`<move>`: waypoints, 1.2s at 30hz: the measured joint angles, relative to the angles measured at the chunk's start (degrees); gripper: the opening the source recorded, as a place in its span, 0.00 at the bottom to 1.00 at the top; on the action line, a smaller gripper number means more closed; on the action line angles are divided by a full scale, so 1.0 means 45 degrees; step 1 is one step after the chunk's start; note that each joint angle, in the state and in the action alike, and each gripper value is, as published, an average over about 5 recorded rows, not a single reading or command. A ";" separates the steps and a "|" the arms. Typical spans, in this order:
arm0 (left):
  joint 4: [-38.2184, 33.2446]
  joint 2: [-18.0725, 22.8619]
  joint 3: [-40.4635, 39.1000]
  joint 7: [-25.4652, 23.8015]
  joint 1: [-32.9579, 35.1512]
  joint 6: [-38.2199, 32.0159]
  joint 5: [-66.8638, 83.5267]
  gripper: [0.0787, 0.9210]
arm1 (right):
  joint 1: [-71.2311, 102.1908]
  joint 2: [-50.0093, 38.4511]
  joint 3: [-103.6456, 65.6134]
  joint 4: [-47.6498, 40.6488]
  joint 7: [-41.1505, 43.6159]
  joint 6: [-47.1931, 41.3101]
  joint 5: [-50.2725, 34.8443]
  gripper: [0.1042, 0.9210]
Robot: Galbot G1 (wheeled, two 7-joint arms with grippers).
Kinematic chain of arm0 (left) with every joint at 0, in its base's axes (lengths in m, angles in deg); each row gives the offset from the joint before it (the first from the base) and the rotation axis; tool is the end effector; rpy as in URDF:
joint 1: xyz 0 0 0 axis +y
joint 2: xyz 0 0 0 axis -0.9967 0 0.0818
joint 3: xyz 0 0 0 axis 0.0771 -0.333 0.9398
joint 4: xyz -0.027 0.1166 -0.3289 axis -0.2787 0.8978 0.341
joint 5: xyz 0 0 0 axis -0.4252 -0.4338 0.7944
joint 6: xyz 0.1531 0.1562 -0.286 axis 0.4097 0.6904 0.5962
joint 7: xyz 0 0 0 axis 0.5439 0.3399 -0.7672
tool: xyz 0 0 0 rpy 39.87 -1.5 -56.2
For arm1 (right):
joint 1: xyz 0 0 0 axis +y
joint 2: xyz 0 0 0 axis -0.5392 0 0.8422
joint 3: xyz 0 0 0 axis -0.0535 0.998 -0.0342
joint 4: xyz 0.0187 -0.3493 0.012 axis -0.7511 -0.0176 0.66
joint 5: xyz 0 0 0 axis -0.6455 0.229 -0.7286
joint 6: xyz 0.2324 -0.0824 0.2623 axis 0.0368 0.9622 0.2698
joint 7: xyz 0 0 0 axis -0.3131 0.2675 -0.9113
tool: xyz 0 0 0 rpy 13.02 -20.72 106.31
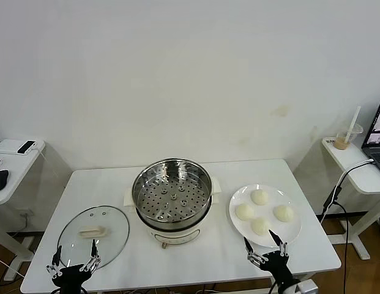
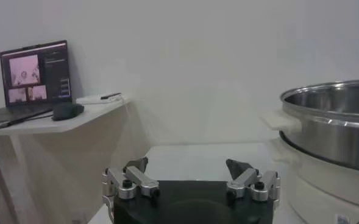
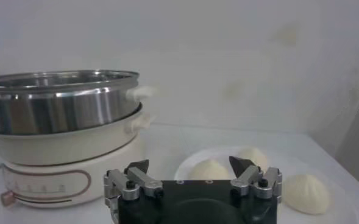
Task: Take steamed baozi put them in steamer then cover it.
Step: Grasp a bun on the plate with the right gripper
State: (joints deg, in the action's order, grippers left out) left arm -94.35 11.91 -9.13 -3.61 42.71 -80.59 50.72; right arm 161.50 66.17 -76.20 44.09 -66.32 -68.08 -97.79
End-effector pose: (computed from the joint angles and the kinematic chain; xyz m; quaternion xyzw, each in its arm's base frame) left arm 0.0972 0.0627 -0.3055 0.1539 -0.9813 -0.0619 0.0973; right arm 0.1428 -0.0758 -0.3319 0.1123 -0.9877 0.0194 0.1066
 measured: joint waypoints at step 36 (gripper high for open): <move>-0.0450 0.0260 0.0416 -0.0702 -0.0505 0.0912 -0.2250 0.88 | -0.8822 -0.6748 0.1942 -0.4454 0.5615 -0.1938 0.7079 0.88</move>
State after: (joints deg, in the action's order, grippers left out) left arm -96.38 13.08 -7.26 -6.77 40.43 -76.49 40.60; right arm 121.80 35.80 -67.46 24.05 -41.05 -76.81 -65.94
